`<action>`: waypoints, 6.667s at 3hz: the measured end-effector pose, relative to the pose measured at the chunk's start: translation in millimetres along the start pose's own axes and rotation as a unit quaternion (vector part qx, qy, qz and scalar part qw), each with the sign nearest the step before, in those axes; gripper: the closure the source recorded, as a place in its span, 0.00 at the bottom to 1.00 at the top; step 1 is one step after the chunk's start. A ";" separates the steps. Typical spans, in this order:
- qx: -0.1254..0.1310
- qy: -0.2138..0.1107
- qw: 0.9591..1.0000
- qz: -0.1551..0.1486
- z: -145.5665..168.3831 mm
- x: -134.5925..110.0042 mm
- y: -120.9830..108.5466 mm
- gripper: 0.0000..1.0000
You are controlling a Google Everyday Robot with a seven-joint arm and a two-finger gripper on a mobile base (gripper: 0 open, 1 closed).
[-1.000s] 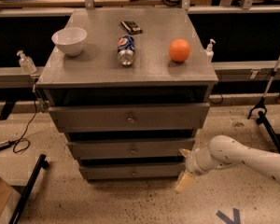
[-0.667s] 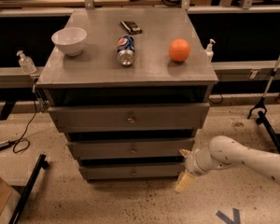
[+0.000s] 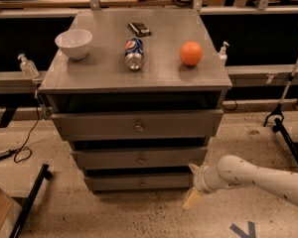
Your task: Open bottom drawer
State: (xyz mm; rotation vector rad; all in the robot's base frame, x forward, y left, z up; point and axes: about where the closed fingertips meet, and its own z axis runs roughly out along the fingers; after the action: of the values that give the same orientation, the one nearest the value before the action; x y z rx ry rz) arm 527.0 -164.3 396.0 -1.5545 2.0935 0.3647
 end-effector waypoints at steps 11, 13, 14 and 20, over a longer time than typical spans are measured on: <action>0.000 -0.048 0.997 0.059 186.9 66.5 -82.4 0.00; -0.042 -0.085 0.995 0.044 226.9 36.9 -83.6 0.00; -0.045 -0.088 0.994 0.044 229.8 34.9 -80.9 0.14; -0.079 -0.068 0.992 0.067 225.6 42.5 -49.2 1.00</action>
Offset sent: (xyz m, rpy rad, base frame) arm 0.0342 -0.0001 -0.0956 0.0089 0.0666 -0.0124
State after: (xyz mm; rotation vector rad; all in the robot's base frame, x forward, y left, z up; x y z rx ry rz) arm 617.0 -102.7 188.1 -1.4348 2.1112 0.6807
